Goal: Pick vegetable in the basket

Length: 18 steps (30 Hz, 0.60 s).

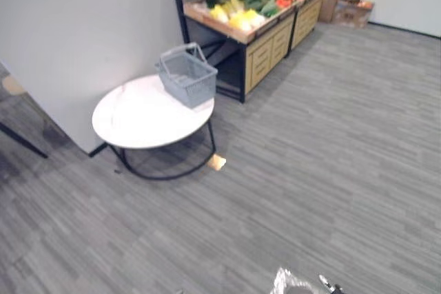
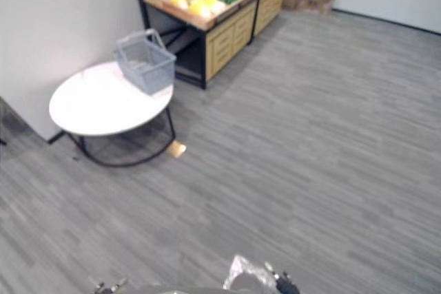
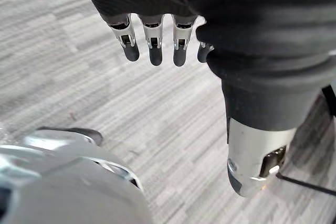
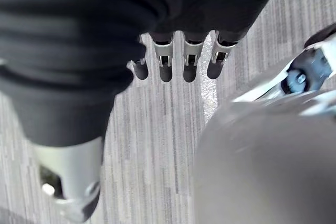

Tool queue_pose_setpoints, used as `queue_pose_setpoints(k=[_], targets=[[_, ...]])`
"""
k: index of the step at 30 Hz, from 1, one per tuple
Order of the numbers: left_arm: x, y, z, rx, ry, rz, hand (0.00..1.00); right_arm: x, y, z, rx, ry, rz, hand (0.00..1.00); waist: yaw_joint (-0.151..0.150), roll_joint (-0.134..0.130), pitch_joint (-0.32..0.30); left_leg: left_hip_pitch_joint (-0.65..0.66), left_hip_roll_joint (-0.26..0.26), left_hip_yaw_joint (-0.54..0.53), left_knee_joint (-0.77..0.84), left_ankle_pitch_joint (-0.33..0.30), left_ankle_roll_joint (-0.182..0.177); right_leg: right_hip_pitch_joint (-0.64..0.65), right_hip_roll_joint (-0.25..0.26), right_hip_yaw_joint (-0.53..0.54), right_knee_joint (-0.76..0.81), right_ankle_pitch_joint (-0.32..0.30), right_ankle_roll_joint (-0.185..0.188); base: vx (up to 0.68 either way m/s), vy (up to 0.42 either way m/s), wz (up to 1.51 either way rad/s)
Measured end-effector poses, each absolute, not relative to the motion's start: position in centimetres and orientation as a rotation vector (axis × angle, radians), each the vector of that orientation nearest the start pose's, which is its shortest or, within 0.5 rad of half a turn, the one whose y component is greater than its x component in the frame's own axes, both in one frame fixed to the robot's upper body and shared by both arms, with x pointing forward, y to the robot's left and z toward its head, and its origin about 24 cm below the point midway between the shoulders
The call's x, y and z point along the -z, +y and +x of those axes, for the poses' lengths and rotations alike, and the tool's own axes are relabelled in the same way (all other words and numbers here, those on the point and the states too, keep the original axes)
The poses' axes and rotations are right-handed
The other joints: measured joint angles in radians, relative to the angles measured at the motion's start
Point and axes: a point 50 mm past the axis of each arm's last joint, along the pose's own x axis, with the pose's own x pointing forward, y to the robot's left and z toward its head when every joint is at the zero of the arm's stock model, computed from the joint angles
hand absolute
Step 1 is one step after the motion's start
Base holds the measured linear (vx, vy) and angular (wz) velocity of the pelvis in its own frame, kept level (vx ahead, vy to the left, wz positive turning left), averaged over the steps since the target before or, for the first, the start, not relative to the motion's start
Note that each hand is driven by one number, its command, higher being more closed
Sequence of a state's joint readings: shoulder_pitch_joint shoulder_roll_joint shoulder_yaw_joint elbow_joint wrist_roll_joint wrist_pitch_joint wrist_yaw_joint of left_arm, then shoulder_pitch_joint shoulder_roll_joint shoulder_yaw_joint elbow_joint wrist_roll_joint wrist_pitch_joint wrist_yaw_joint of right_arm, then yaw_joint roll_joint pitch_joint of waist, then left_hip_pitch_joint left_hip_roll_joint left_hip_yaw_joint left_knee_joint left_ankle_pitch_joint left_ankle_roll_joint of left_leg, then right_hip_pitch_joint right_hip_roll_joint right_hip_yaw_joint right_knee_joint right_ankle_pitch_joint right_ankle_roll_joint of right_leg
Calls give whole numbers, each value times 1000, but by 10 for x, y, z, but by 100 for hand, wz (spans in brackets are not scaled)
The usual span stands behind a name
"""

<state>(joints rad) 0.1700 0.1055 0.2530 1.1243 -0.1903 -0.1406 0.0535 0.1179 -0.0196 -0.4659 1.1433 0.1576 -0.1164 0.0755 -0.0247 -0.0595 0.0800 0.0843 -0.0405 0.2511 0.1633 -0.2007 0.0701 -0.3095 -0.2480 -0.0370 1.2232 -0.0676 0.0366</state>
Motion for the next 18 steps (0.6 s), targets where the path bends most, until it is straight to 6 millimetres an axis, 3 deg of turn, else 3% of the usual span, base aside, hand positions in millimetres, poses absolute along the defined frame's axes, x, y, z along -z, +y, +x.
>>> queue_pose_setpoints(k=[1, 4, 7, 8, 9, 10, 13, 14, 15, 16, 17, 18], targets=[[163, 225, 55, -510, 1080, -169, 0, 167, -210, 57, 516, 1048, 373, 0, -1, 8, 6, 47, 5, -11, -35, -20, -9, -64, 10, -41, -44, -40, 14, 490, 50, 13], [163, 215, 72, -516, 1035, -225, 0, 167, -206, 49, 497, 1065, 357, 0, -4, 16, 15, 133, 26, -35, -70, -52, -27, -130, 18, -136, -288, -68, -12, 422, -99, 28], [162, 199, 87, -500, 1006, -280, 0, 166, -209, 52, 455, 1064, 310, 0, -1, 34, 19, 175, 77, -72, -72, -133, -81, -147, 55, -145, -670, -44, 12, 493, -217, 37], [162, 197, 91, -521, 993, -308, 0, 166, -208, 54, 437, 1066, 299, 0, -2, 38, 22, 203, 102, -97, -72, -176, -107, -149, 68, -91, -808, 7, 35, 544, -289, 41], [163, 195, 90, -532, 995, -325, 0, 166, -210, 54, 435, 1066, 293, 0, -4, 48, 19, 215, 121, -105, -72, -196, -101, -149, 74, -94, -779, 51, 42, 704, -336, 56], [164, 189, 88, -552, 998, -359, 0, 165, -215, 53, 430, 1066, 269, 0, -7, 65, 16, 232, 144, -133, -54, -194, -83, -162, 85, -120, -682, -16, 13, 487, -218, 40], [164, 185, 89, -582, 989, -408, 0, 163, -222, 57, 438, 1056, 250, 0, -2, 93, 12, 192, 192, -180, 130, -113, -114, -141, 90, -157, -554, -150, -31, 613, -350, 28], [165, 182, 88, -594, 991, -428, 0, 162, -225, 59, 446, 1050, 247, 0, -9, 111, 6, 116, 222, -209, 305, -59, -128, -100, 104, -187, -563, -191, -41, 690, -373, 38], [164, 182, 90, -606, 980, -444, 0, 162, -227, 58, 459, 1049, 247, 0, -10, 122, 12, 22, 245, -247, 513, 79, -173, -32, 116, -213, -592, -219, -49, 561, -278, 38], [164, 182, 90, -615, 975, -452, 0, 162, -228, 58, 462, 1051, 245, 0, -9, 120, 17, -25, 252, -263, 619, 148, -218, 3, 122, -220, -612, -228, -55, 518, -228, 20], [163, 184, 91, -630, 968, -460, 0, 161, -229, 59, 466, 1045, 239, 0, -2, 124, 21, -110, 271, -252, 813, 191, -239, 82, 137, -224, -660, -236, -62, 378, -150, 1], [163, 186, 89, -637, 969, -459, 0, 161, -230, 61, 467, 1041, 234, 0, -1, 125, 23, -145, 280, -230, 886, 187, -232, 131, 145, -224, -693, -236, -64, 452, -145, -12]])
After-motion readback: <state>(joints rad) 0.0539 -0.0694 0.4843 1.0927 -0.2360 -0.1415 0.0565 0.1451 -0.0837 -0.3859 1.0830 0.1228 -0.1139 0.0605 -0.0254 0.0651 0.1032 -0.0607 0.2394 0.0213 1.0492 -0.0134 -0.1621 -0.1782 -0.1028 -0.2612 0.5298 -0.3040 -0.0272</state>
